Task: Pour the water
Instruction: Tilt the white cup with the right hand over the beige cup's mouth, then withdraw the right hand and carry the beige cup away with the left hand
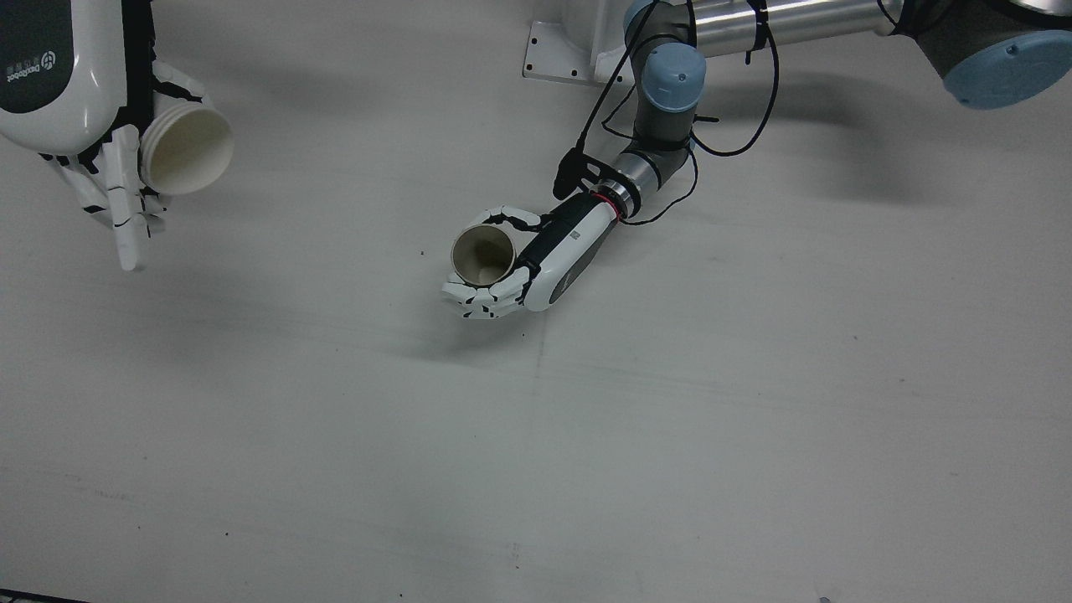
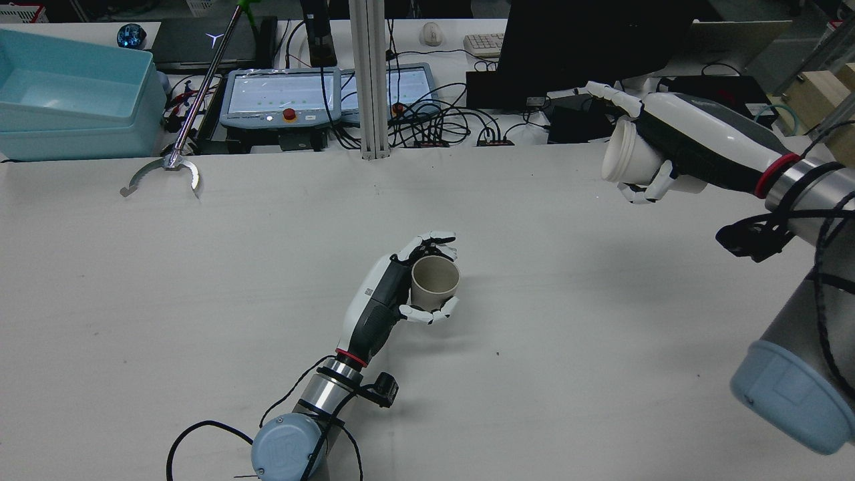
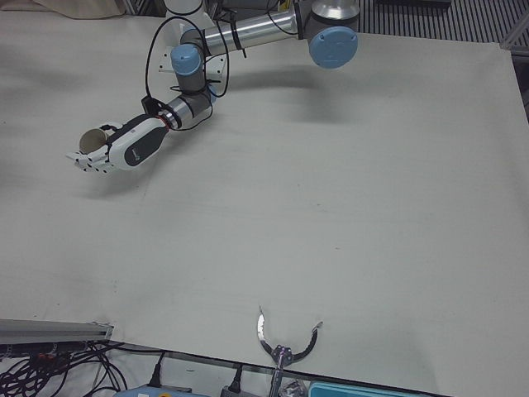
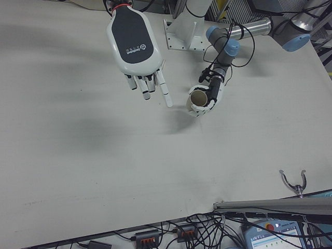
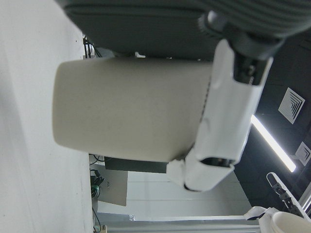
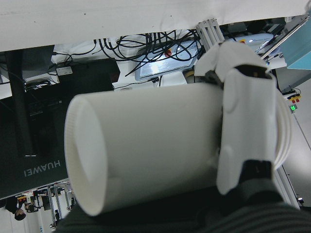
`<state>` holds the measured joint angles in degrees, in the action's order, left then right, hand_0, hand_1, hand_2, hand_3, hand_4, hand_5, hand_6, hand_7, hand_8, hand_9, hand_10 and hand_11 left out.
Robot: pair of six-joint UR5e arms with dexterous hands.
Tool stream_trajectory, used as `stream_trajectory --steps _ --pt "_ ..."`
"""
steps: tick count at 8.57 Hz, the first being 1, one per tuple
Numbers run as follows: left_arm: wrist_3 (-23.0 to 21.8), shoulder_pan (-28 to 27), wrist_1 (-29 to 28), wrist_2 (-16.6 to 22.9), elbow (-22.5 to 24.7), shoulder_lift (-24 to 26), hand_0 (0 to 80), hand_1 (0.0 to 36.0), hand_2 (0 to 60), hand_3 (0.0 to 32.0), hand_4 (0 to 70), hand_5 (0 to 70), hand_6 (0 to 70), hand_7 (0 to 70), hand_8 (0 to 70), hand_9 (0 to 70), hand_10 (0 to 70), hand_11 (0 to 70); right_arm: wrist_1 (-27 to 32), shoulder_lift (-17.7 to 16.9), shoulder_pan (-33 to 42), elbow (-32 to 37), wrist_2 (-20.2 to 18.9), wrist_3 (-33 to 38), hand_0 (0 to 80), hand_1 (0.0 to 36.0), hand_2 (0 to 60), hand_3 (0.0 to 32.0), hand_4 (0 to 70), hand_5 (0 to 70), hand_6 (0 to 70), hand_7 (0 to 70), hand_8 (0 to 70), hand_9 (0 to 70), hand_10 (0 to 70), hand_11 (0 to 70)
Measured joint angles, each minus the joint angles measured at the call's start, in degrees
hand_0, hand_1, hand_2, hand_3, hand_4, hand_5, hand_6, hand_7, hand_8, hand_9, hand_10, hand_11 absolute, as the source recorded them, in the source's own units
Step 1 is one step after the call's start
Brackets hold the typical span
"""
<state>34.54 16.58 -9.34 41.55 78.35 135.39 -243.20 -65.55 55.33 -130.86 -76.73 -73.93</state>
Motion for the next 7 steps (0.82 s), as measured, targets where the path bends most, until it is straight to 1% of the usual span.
stream_trajectory --steps 1,2,3,4,5,6,7 --pt "0.00 -0.18 -0.13 0.05 -0.02 0.00 80.0 36.0 60.0 0.0 18.7 29.1 33.1 51.8 20.7 30.8 21.3 35.5 -0.13 0.08 0.82 1.02 -0.32 -1.77 65.0 36.0 60.0 0.0 0.0 5.8 52.4 70.0 31.1 44.0 53.7 70.0" --pt "0.00 -0.27 -0.19 0.09 -0.03 0.05 80.0 36.0 60.0 0.0 19.0 29.5 34.0 52.4 21.3 31.5 22.0 36.5 -0.02 0.70 1.25 3.21 -0.45 -2.90 67.1 36.0 60.0 0.0 0.0 6.4 53.9 70.0 32.5 45.9 54.7 70.0" --pt "0.00 -0.33 -0.26 0.07 -0.04 0.16 80.0 36.0 60.0 0.0 19.1 29.7 34.5 52.8 21.7 32.0 22.2 36.8 0.20 1.76 1.43 5.51 -0.44 -3.70 66.8 36.0 60.0 0.0 0.0 6.1 53.6 70.0 32.4 45.7 54.4 70.0" --pt "0.00 -0.33 -0.47 0.06 -0.04 0.48 80.0 36.0 60.0 0.0 18.7 29.6 34.1 52.7 21.5 31.8 22.1 36.6 0.77 3.17 1.45 7.35 -0.31 -4.13 69.8 36.0 60.0 0.0 0.0 6.7 55.6 70.0 33.5 46.9 54.8 70.0" --pt "0.00 -0.33 -0.75 0.01 -0.07 0.98 80.0 36.0 60.0 0.0 18.8 29.9 34.6 53.1 21.8 32.2 22.2 36.9 2.11 5.35 1.45 10.32 -0.16 -4.33 74.0 36.0 60.0 0.0 0.0 6.8 55.9 70.0 33.1 46.5 53.7 70.0" --pt "0.00 -0.36 -1.31 -0.08 -0.27 1.39 80.0 36.0 60.0 0.0 18.2 28.7 34.2 52.8 21.8 32.3 22.4 37.0 3.80 7.27 1.11 13.58 0.06 -4.38 76.4 36.0 60.0 0.0 0.0 6.7 55.4 70.0 32.3 45.6 52.5 70.0" --pt "0.00 -0.38 -1.98 -0.13 -0.70 1.77 80.0 36.0 60.0 0.0 18.3 29.1 34.4 53.0 21.9 32.4 22.3 37.0 6.14 8.75 0.00 16.71 0.85 -4.39 80.0 36.0 60.0 0.0 0.5 7.1 56.6 70.0 32.5 45.8 51.9 70.0"
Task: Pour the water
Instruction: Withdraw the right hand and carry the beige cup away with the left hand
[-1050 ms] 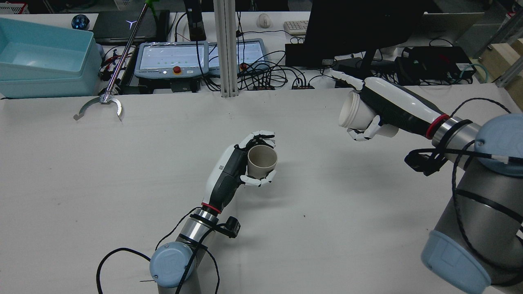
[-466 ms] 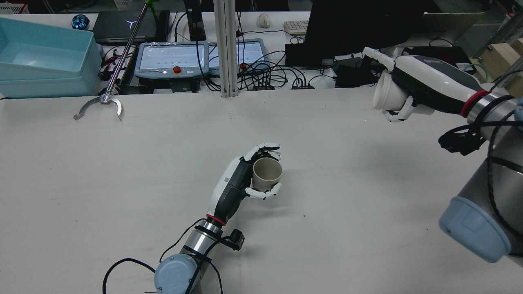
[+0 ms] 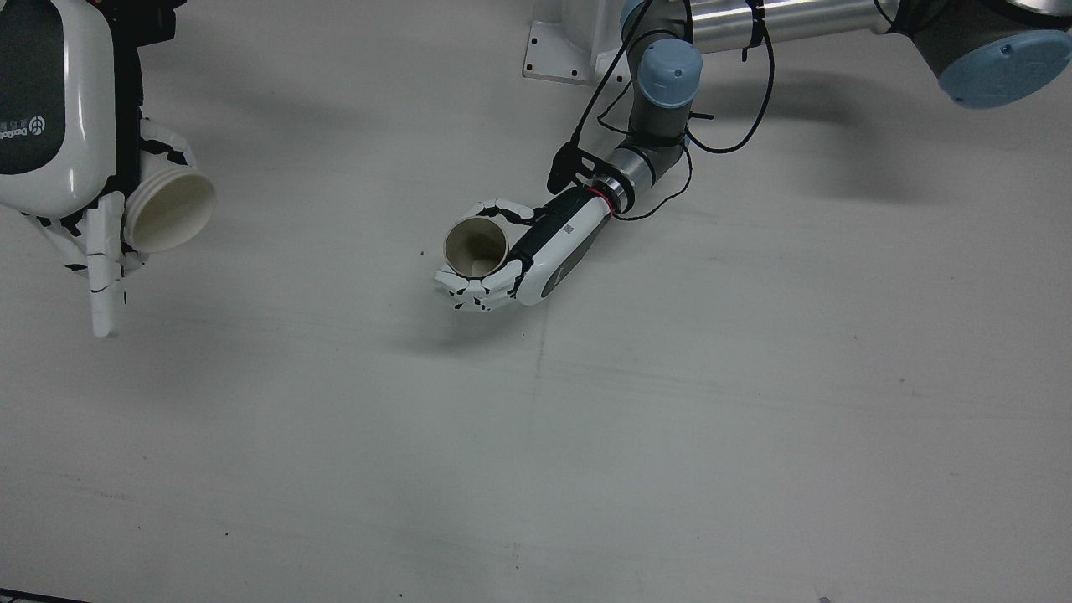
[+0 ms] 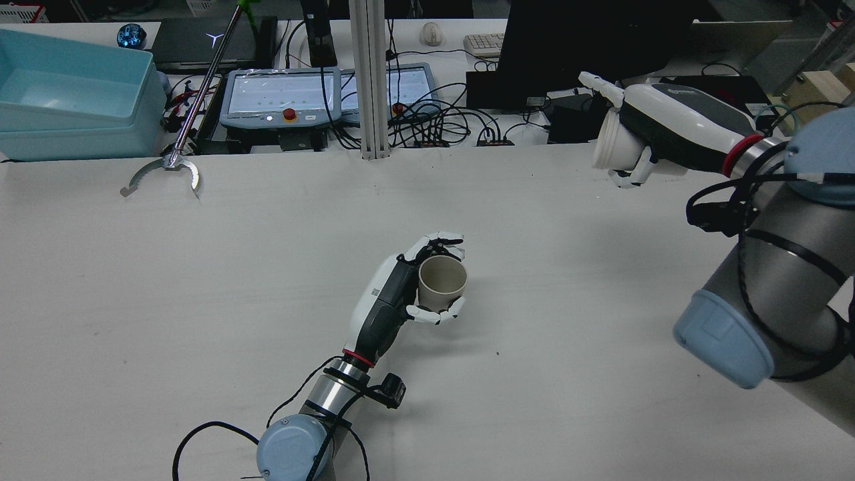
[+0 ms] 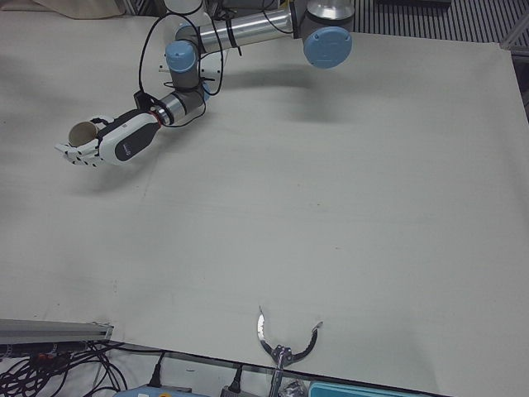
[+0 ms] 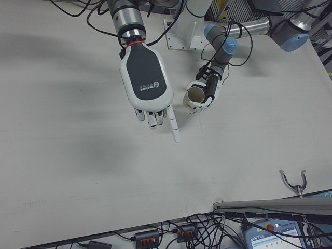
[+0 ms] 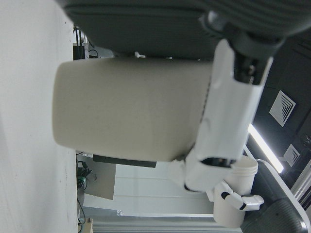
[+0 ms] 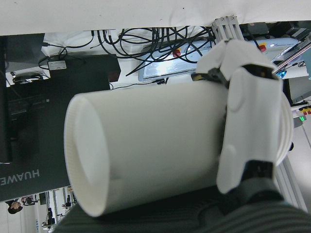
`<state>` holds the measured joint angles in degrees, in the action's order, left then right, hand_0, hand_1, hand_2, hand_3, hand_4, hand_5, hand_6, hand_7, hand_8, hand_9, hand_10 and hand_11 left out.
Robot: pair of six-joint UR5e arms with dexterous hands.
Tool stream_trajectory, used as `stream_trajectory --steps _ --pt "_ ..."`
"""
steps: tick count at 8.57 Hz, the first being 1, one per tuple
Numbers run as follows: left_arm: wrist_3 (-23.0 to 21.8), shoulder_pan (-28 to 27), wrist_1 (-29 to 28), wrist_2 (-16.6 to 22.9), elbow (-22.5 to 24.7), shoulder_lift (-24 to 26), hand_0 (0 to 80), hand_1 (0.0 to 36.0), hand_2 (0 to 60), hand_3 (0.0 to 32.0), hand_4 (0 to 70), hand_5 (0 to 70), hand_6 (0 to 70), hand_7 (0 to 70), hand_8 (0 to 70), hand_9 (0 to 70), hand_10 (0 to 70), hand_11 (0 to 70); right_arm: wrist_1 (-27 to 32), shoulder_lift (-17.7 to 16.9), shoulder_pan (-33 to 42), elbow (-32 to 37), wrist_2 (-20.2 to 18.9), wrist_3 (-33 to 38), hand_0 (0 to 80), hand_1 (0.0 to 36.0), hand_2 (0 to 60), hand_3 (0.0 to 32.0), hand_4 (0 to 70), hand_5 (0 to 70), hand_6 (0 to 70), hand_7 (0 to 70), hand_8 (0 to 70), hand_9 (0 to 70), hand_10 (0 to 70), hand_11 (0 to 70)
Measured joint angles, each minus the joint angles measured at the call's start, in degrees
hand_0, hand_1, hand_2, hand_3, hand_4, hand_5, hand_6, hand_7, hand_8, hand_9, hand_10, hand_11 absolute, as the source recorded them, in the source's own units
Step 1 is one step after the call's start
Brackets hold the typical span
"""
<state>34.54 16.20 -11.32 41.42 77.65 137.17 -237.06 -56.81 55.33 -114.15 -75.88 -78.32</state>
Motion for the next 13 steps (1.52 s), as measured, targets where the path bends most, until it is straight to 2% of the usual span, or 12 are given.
stream_trajectory --steps 2,3,4,5,6,7,9,10,12,13 --pt "0.00 -0.02 -0.66 0.01 -0.65 0.45 80.0 36.0 60.0 0.0 18.8 30.0 35.2 53.8 22.3 32.8 22.3 37.0 2.86 3.16 -2.84 4.13 2.70 0.20 80.0 36.0 60.0 0.0 0.1 7.0 56.1 70.0 31.8 44.9 51.6 70.0" --pt "0.00 0.11 -0.74 0.17 -0.72 0.50 80.0 36.0 60.0 0.0 19.3 30.4 34.8 53.4 21.6 31.9 21.2 35.4 3.17 3.44 -3.28 3.73 3.26 1.77 70.2 36.0 60.0 0.0 0.0 5.6 52.3 70.0 29.9 42.6 51.7 70.0" --pt "-0.11 0.98 -0.30 0.58 -0.45 0.39 80.0 36.0 60.0 0.0 20.4 32.0 34.1 53.2 20.0 29.8 18.8 32.0 3.32 1.47 -2.98 1.45 3.46 6.34 67.7 36.0 60.0 0.0 0.0 5.2 50.8 70.0 29.3 41.8 52.6 70.0" --pt "-0.40 3.14 0.65 2.04 0.30 0.12 80.0 36.0 60.0 0.0 20.3 31.5 32.4 51.9 18.8 28.3 17.4 30.2 3.67 -2.10 -2.07 -2.01 3.55 12.59 67.9 36.0 60.0 0.0 0.0 5.3 50.6 70.0 29.9 42.4 53.7 70.0" --pt "-1.15 6.05 3.40 4.69 2.14 -0.16 80.0 36.0 60.0 0.0 18.9 30.2 30.9 49.1 17.6 26.5 17.5 30.3 4.09 -5.35 -0.06 -5.22 3.34 17.63 64.8 36.0 60.0 0.0 0.0 5.2 49.6 69.2 30.9 43.6 55.5 70.0" --pt "-2.74 8.90 7.40 7.15 4.60 -0.48 80.0 36.0 60.0 0.0 18.4 29.5 29.3 47.9 17.0 25.6 16.5 28.9 5.00 -8.12 2.84 -7.86 2.57 20.59 59.8 36.0 60.0 0.0 0.0 4.1 46.9 64.3 31.3 44.1 57.9 70.0" --pt "-7.84 13.49 15.12 10.52 10.27 -2.88 80.0 36.0 60.0 0.0 17.2 27.7 26.5 45.2 15.6 23.9 15.5 27.5 13.11 -15.81 9.09 -10.13 0.19 27.65 58.0 36.0 60.0 0.0 0.0 3.5 46.7 63.3 31.5 44.2 58.1 70.0" --pt "-10.23 15.64 17.73 11.63 13.83 -6.16 80.0 36.0 60.0 0.0 17.0 27.3 25.8 44.5 15.3 23.5 15.3 27.2 17.44 -19.80 11.23 -10.34 -0.49 31.17 58.0 36.0 60.0 0.0 0.0 3.3 46.1 62.7 31.0 43.6 57.5 70.0" --pt "-13.09 20.93 20.54 15.35 21.32 -14.65 80.0 36.0 60.0 0.0 16.3 27.1 24.8 43.8 15.0 21.9 15.5 27.3 23.64 -25.46 14.97 -9.51 -2.46 35.57 53.3 35.9 60.0 0.0 0.0 1.8 42.0 55.9 31.7 44.5 60.5 70.0" --pt "-14.12 23.32 21.32 17.26 23.95 -17.63 80.0 36.0 60.0 0.0 15.3 25.6 23.2 42.1 13.9 21.1 15.4 27.2 28.43 -27.49 16.50 -6.44 -3.86 38.34 54.3 35.9 60.0 0.0 0.0 2.1 42.6 57.1 32.2 45.2 60.8 70.0"
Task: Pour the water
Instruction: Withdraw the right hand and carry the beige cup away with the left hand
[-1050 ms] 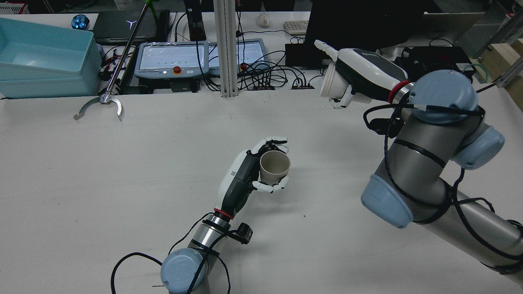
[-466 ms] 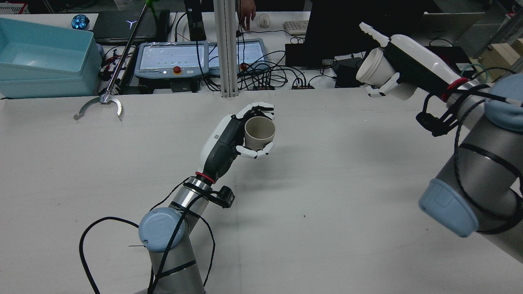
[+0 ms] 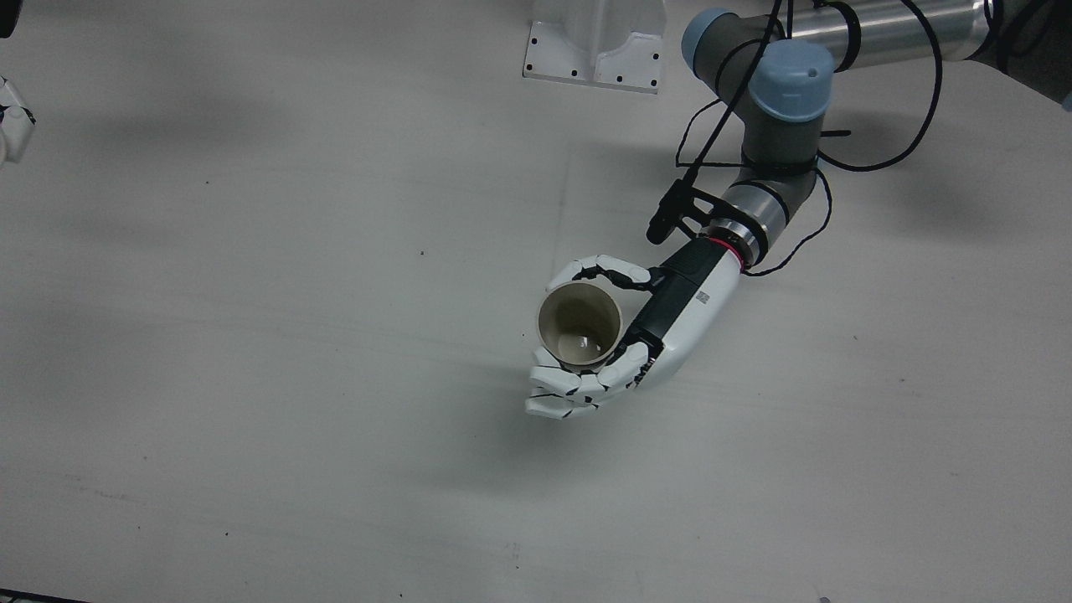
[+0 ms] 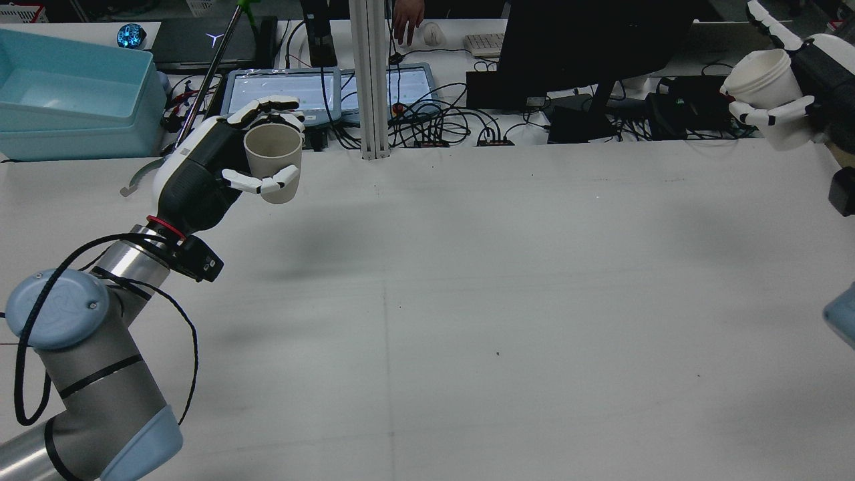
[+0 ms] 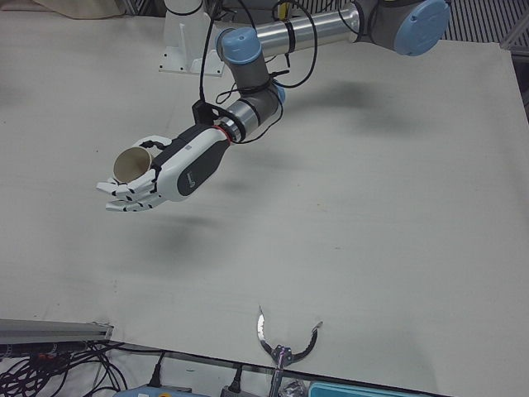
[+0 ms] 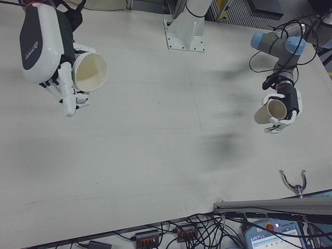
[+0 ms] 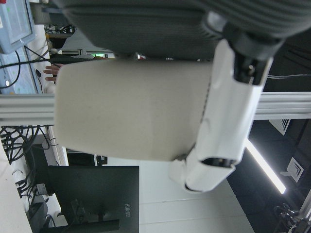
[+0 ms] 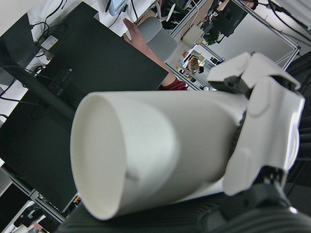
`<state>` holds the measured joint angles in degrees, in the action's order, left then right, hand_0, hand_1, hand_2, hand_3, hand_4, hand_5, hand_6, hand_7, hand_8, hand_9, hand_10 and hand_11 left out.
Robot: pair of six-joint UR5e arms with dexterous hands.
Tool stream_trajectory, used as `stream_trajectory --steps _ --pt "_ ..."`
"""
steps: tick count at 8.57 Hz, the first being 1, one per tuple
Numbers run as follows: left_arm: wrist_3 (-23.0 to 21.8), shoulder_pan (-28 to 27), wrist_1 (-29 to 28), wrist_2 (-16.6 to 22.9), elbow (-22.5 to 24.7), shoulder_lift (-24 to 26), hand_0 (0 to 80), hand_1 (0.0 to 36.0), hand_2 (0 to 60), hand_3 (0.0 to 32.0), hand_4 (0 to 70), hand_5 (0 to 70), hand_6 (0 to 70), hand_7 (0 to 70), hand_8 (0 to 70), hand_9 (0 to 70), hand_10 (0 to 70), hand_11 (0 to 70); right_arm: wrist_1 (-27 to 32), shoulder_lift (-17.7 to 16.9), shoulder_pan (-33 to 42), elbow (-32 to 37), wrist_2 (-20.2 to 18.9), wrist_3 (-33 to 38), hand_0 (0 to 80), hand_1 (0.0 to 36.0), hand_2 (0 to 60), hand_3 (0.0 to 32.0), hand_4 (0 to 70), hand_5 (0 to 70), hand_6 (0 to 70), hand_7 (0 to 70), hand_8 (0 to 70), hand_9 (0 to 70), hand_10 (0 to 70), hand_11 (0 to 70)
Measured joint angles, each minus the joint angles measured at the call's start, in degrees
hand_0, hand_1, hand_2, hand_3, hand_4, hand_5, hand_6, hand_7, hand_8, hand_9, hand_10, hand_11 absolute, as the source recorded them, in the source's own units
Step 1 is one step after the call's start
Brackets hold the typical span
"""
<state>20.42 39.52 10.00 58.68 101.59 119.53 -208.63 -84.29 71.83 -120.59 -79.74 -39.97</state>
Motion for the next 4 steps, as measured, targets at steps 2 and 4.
stream_trajectory --steps 2,4 --pt "-1.05 3.22 1.31 1.74 4.04 -4.70 80.0 36.0 60.0 0.0 14.9 25.2 22.6 41.4 13.5 20.2 15.3 27.0 13.04 -2.50 1.47 11.36 -1.53 8.31 56.1 36.0 60.0 0.0 0.0 2.6 43.4 58.2 32.6 45.6 60.5 70.0" --pt "-1.40 5.74 0.57 2.08 5.44 -10.08 80.0 36.0 60.0 0.0 14.5 24.1 21.7 40.4 13.1 19.3 15.6 27.2 26.17 -3.24 2.08 25.18 -1.85 14.61 58.3 36.0 60.0 0.0 0.0 4.6 46.8 57.4 36.0 48.2 64.6 70.0"
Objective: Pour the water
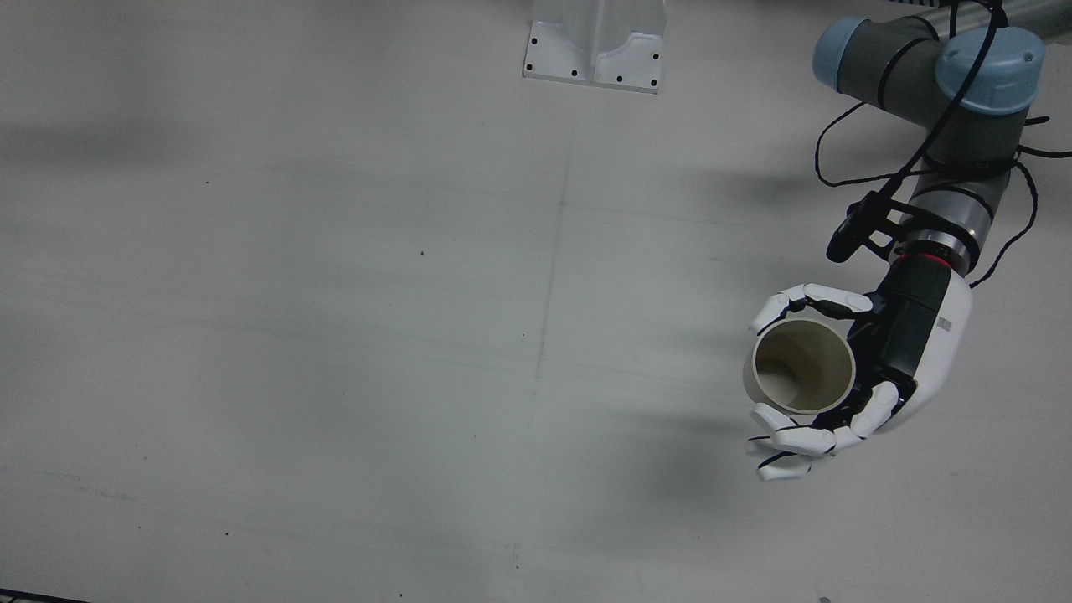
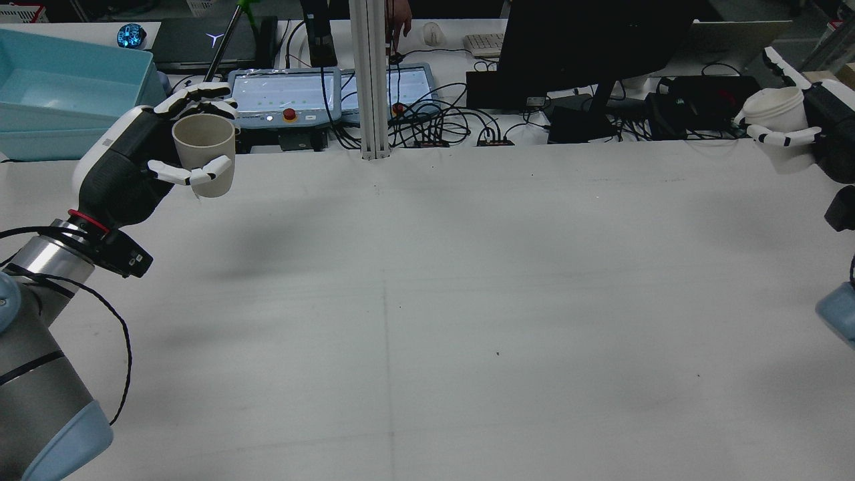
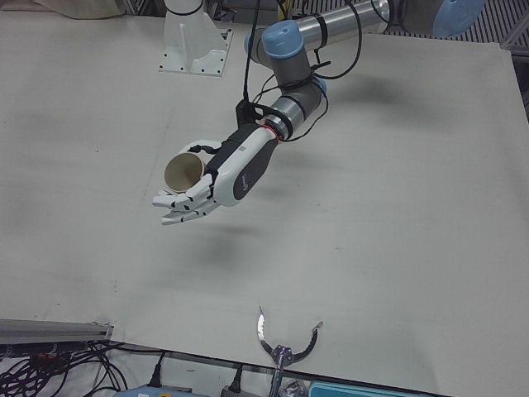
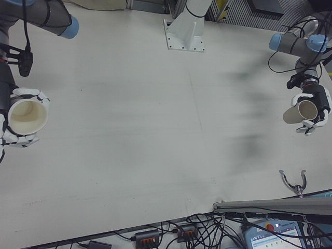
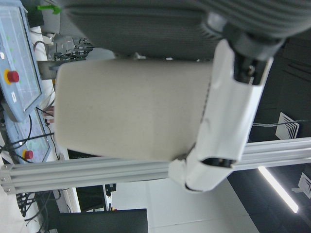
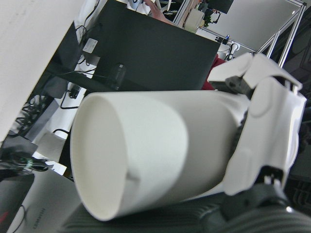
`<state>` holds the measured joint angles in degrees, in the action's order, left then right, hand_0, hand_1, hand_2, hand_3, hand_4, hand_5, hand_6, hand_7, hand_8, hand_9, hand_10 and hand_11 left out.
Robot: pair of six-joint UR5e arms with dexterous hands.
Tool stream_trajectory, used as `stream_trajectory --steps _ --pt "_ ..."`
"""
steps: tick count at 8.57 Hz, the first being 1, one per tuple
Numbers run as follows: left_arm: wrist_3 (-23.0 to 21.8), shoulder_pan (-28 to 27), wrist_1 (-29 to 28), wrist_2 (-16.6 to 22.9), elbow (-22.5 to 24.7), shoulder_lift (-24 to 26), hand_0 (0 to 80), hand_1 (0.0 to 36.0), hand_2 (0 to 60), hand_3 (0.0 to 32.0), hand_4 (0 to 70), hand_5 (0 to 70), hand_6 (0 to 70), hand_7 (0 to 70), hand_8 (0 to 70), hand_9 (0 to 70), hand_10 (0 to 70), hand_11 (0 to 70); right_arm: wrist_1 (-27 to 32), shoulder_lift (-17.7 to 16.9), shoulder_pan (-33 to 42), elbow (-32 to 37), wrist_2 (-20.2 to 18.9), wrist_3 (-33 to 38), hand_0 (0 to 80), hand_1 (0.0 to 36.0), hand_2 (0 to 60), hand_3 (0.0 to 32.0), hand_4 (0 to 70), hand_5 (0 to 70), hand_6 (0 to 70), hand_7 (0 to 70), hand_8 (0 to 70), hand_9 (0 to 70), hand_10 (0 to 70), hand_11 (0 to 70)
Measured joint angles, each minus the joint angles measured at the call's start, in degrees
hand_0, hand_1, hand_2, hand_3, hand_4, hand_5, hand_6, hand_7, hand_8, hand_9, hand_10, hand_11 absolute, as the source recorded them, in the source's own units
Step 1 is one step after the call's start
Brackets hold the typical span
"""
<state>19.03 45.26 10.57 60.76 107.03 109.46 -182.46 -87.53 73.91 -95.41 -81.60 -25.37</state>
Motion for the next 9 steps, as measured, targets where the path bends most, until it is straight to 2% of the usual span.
stream_trajectory --steps 2,3,4,5,6,7,8,9 --pt "-1.02 2.33 -0.97 0.11 1.47 -4.03 80.0 36.0 60.0 0.0 14.3 23.7 20.9 39.8 12.5 18.7 15.2 26.8 10.09 -0.10 -0.51 12.14 0.01 2.91 61.7 36.0 60.0 0.0 0.0 5.5 47.9 56.0 38.9 51.0 67.7 70.0" --pt "-1.24 3.32 -0.98 0.16 2.04 -5.01 80.0 36.0 60.0 0.0 14.5 24.2 21.1 40.2 12.6 18.9 15.2 26.7 14.82 0.27 -1.31 18.01 0.18 4.21 64.0 36.0 60.0 0.0 0.0 6.1 50.2 58.0 40.2 52.4 67.5 70.0" --pt "-1.35 4.08 -0.95 0.33 2.30 -5.45 80.0 36.0 60.0 0.0 14.8 24.4 21.2 40.3 12.6 18.8 15.0 26.6 18.60 1.17 -2.24 22.60 0.40 5.65 71.0 36.0 60.0 0.0 0.0 6.2 50.6 59.9 39.4 51.8 63.9 70.0" --pt "-1.41 4.74 -0.89 0.53 2.44 -5.67 80.0 36.0 60.0 0.0 14.7 24.3 21.0 40.2 12.4 18.6 14.9 26.4 20.76 1.88 -2.92 25.25 0.51 6.73 77.3 36.0 56.8 0.0 0.0 5.8 49.8 60.6 38.2 50.9 60.0 70.0" --pt "-1.43 5.20 -0.88 0.66 2.54 -5.77 80.0 36.0 60.0 0.0 14.8 24.3 21.0 40.1 12.4 18.5 14.9 26.4 21.71 2.05 -3.22 26.39 0.54 7.30 79.7 36.0 47.9 0.0 0.0 4.7 47.5 57.9 36.0 48.3 54.2 70.0" --pt "-1.44 5.54 -0.88 0.80 2.56 -5.83 80.0 36.0 60.0 0.0 14.8 24.3 21.0 40.1 12.3 18.5 14.9 26.4 22.26 1.51 -3.13 26.69 0.50 7.66 80.0 35.8 32.6 0.0 0.0 3.1 43.8 52.3 31.4 42.8 47.7 70.0" --pt "-1.45 5.81 -0.92 0.92 2.56 -5.87 80.0 36.0 60.0 0.0 14.4 23.8 20.8 39.9 12.3 18.4 14.8 26.2 22.84 0.07 -2.78 25.89 0.35 8.14 80.0 35.7 29.3 0.0 0.0 2.3 41.2 49.3 28.6 39.4 44.5 66.1" --pt "-1.45 5.93 -1.43 0.95 2.55 -6.16 80.0 36.0 60.0 0.0 13.9 22.1 20.3 39.4 12.0 18.7 15.1 26.5 23.32 -2.21 -2.57 23.91 0.23 8.53 80.0 35.9 30.4 0.0 0.0 2.4 42.0 50.1 28.6 39.6 43.9 65.3"
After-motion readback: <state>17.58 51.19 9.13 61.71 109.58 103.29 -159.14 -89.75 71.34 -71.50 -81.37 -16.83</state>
